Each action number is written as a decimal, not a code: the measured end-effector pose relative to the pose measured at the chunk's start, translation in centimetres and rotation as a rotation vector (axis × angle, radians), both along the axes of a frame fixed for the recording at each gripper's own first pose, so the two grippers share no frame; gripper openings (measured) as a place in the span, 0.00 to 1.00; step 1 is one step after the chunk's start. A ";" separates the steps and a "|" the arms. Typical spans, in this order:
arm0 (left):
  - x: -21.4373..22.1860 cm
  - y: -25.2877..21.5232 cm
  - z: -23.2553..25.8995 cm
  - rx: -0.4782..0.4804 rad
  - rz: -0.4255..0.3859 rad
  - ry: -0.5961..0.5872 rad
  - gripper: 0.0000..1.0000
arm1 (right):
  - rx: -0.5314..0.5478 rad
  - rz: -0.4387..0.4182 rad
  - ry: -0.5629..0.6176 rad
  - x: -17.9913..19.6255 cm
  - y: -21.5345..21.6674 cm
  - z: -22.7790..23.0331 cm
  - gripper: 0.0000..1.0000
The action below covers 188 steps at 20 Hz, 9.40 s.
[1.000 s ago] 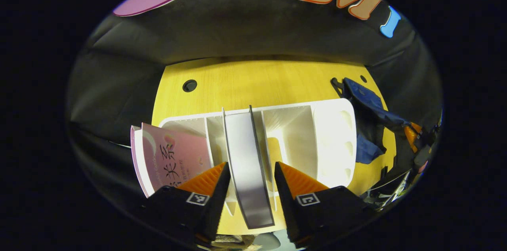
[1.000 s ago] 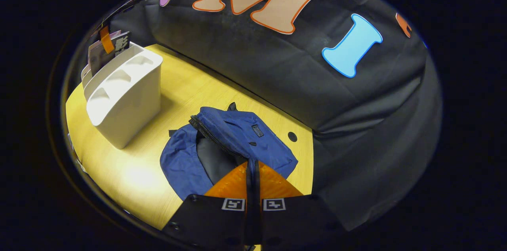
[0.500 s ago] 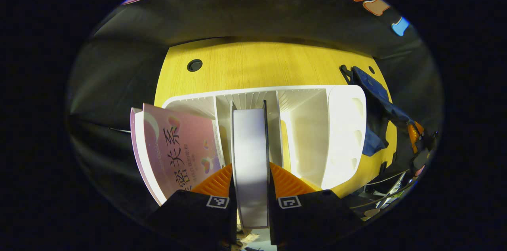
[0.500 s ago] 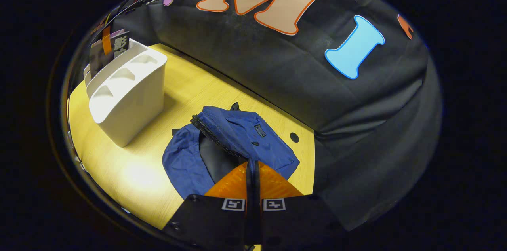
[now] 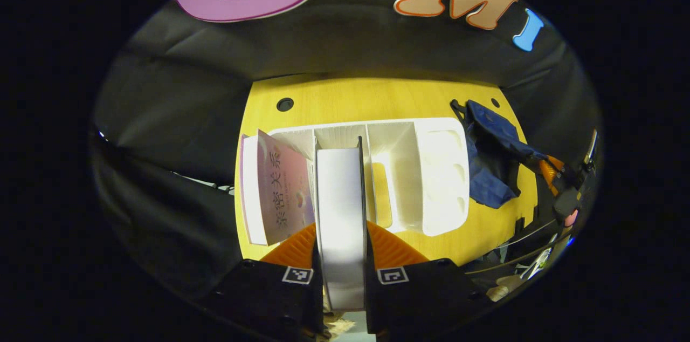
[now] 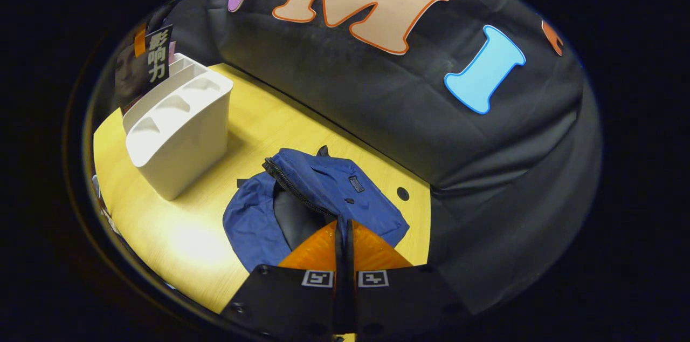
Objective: Open the schoolbag, grab two books from the bookshelf and put them into the schoolbag.
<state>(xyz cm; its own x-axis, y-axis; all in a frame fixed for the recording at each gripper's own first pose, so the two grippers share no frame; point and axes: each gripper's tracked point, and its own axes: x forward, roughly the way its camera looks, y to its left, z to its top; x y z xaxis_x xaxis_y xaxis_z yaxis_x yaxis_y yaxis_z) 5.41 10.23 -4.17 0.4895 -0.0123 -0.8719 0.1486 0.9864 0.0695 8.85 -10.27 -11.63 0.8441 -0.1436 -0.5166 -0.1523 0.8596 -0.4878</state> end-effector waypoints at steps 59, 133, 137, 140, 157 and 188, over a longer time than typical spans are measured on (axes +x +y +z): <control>7.2 -42.7 -20.8 -1.160 0.259 -0.364 0.29 | 0.007 0.111 -0.208 1.6 2.2 3.6 0.02; 6.7 11.5 -8.1 -0.051 0.139 0.031 0.44 | 0.009 -0.036 -0.146 2.7 0.3 3.9 0.03; 5.7 11.7 -8.3 -0.003 0.149 0.084 0.34 | 0.011 -0.041 -0.145 2.7 0.3 3.7 0.02; 5.0 11.3 -7.8 -0.004 0.177 0.094 0.32 | 0.010 -0.038 -0.145 2.6 0.3 3.6 0.03; -2.5 9.3 5.8 0.025 0.221 -0.177 0.33 | 0.029 0.032 -0.153 2.3 -0.4 4.0 0.03; -4.2 -27.5 -2.1 -0.856 0.126 -0.273 0.29 | 0.134 0.044 -0.163 0.9 -1.4 4.0 0.03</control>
<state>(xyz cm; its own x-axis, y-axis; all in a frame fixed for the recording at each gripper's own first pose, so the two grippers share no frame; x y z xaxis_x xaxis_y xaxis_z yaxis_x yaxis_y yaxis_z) 1.21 -17.25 -6.28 0.7196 -0.5346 -0.4431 0.1215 0.7252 -0.6777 9.80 -11.66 -7.61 0.9219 -0.0439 -0.3850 -0.1196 0.9128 -0.3905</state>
